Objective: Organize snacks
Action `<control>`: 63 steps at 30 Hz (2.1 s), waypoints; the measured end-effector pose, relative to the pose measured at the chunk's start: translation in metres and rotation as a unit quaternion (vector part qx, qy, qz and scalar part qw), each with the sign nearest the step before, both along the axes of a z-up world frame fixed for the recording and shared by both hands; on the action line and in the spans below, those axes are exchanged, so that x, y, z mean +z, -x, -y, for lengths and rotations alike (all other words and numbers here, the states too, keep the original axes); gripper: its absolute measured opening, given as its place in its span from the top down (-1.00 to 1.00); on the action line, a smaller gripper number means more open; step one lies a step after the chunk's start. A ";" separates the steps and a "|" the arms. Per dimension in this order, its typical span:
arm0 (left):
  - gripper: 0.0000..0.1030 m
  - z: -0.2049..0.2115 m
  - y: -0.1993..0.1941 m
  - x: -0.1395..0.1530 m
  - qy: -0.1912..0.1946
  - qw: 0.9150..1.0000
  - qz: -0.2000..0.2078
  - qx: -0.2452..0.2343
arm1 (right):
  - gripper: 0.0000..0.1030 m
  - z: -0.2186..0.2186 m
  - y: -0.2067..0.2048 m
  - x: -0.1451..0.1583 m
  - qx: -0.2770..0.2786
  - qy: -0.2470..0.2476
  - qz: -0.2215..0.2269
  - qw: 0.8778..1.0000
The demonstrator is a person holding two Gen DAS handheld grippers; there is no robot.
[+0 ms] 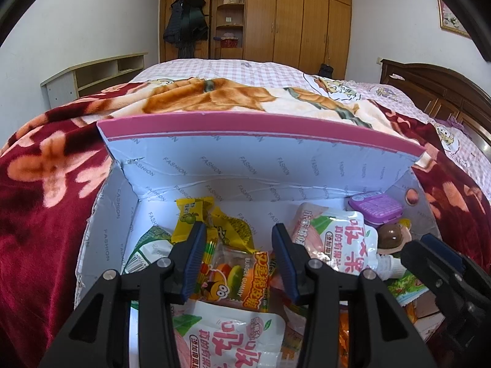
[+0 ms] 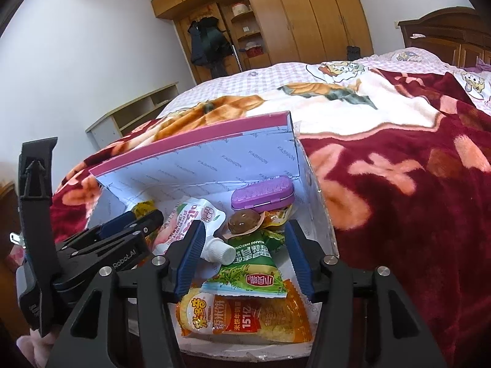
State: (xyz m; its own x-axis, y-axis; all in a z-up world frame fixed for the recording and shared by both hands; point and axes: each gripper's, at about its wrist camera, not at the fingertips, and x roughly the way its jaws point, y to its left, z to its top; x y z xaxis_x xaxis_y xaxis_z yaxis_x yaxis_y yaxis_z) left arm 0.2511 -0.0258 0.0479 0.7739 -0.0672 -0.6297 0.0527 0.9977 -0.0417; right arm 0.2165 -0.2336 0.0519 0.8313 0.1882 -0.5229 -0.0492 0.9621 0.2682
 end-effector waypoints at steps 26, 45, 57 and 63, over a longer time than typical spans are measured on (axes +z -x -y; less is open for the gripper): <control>-0.25 -0.020 0.073 0.036 0.014 0.998 0.048 0.035 | -0.25 -0.028 0.057 0.016 0.020 0.006 0.022 1.000; -0.26 -0.019 0.137 0.022 -0.006 0.999 0.025 0.027 | -0.26 -0.039 0.105 0.008 0.014 0.014 0.025 0.999; -0.26 -0.014 0.143 0.008 -0.018 0.999 0.007 0.025 | -0.26 -0.035 0.110 -0.007 0.005 0.009 0.008 1.000; -0.26 -0.013 0.141 0.006 -0.019 1.000 0.002 0.025 | -0.26 -0.033 0.110 -0.008 0.005 0.007 0.007 1.000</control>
